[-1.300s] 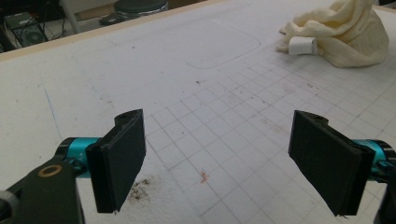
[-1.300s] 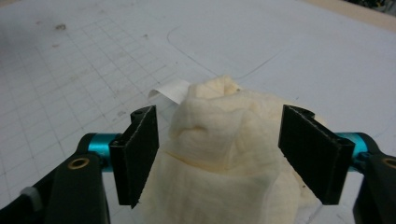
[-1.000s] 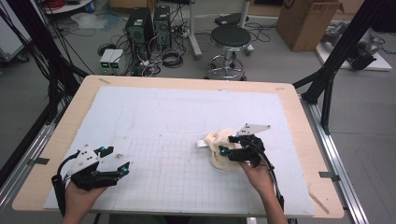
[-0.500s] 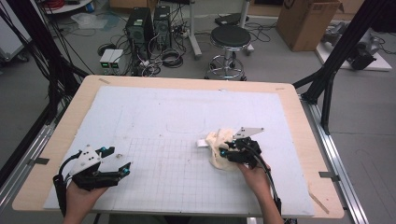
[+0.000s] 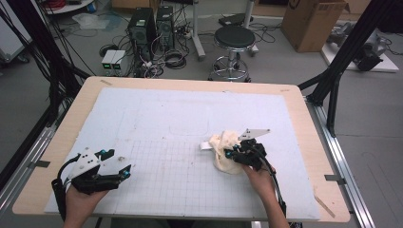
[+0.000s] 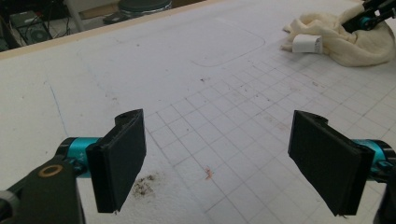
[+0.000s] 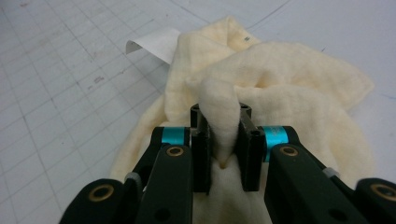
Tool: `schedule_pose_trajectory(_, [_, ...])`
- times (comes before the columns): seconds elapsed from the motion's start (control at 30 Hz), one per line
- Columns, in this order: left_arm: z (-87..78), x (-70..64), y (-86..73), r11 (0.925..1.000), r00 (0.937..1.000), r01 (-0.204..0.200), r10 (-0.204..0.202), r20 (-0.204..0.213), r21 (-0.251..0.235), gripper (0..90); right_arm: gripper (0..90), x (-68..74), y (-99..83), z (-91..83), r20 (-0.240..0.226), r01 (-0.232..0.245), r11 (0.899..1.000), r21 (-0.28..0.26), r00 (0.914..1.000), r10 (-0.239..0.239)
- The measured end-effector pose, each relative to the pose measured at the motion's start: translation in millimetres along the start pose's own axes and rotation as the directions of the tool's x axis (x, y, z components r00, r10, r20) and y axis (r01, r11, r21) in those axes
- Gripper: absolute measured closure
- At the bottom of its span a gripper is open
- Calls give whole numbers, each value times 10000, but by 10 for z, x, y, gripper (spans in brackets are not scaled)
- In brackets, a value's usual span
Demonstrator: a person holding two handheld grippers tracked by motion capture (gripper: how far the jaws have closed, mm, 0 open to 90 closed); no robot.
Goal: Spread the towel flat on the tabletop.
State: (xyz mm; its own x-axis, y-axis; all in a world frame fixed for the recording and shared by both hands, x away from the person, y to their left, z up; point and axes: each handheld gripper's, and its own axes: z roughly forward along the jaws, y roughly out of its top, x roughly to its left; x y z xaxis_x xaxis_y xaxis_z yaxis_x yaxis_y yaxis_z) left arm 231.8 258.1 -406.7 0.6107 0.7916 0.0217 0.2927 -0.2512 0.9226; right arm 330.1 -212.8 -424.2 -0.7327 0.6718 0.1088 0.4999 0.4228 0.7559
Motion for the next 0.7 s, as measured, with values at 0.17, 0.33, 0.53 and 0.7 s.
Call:
schedule_pose_trajectory(0.17, [-1,12,-1,10000,10000,33,-33,32,-10,197,796,16,37,-114,111,-104,9995,-313,9999,107])
schedule_pose_trajectory(0.33, [7,10,6,10000,10000,-11,11,52,-4,197,797,75,163,-205,41,-54,9978,-662,10000,57])
schedule_pose_trajectory(0.53, [15,4,9,10000,10000,27,-27,72,-35,197,798,215,361,-255,-155,236,9954,-934,9996,-252])
schedule_pose_trajectory(0.7, [13,17,7,9999,10000,72,-72,42,-72,197,797,390,612,-291,-459,618,9890,-1346,9966,-686])
